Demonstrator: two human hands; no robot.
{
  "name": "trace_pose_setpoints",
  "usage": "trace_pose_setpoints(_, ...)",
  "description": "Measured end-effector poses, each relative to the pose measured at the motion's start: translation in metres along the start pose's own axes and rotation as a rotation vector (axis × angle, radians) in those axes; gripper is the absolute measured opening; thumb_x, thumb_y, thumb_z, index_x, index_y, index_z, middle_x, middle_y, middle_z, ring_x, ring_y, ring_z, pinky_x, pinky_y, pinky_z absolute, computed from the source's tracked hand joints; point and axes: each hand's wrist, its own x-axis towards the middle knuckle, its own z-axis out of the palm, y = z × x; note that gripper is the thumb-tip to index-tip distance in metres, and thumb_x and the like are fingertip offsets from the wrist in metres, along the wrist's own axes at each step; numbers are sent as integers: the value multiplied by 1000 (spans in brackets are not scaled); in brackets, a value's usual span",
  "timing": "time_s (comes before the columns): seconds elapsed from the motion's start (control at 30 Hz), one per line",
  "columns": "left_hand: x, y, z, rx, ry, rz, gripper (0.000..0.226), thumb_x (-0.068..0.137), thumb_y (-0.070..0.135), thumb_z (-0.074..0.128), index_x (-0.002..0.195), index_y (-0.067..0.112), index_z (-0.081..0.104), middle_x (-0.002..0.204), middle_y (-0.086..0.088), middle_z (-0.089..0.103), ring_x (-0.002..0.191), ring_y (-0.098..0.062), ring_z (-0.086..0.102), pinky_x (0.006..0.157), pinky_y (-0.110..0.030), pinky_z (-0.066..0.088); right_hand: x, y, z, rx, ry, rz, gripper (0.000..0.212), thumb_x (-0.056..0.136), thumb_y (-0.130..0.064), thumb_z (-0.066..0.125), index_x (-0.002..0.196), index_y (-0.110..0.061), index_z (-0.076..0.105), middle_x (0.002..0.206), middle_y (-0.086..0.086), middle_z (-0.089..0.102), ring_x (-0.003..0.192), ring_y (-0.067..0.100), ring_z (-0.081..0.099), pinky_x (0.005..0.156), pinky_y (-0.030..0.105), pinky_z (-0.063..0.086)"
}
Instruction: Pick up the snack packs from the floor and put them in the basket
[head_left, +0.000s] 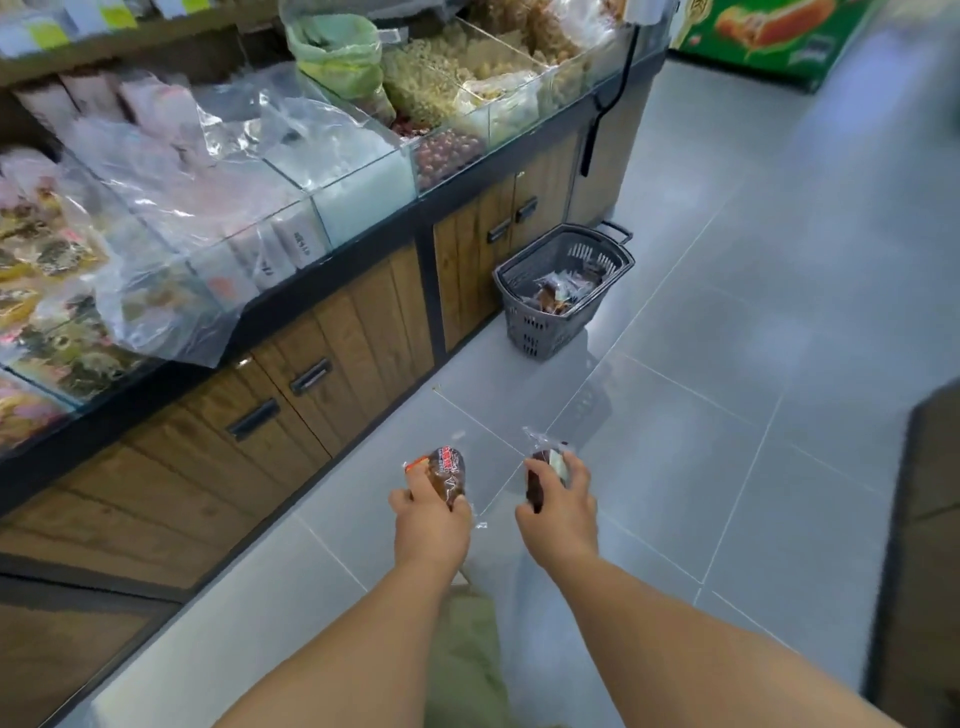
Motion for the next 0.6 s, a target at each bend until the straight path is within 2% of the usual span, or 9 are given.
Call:
trace_pose_setpoints(0.27,124,105,9,84,-80,97,60,93,22,52,143,24,19,132,-14,28,98,-33,53,88,-37,45,127,-53,-40,40,96,58,52,86,-23,56,135,-38,44,154,-8,5,124,30,36,108,44,35)
trace_pose_setpoints(0.5,199,186,24,189,-142,187,60,93,25,50,141,23,14,129,-16,26,102,-35,52,94,-41,47,216,-77,-77,90,163,89,53,85,-20,55,134,-38,45,154,-9,8,124,29,36,108,38,35)
trace_pose_setpoints(0.6,229,213,42,228,-161,169,58,93,27,49,140,24,14,127,-15,27,102,-34,53,94,-43,48,257,-75,-91,97,163,101,53,84,-20,54,133,-39,46,154,-9,8,124,28,36,107,36,34)
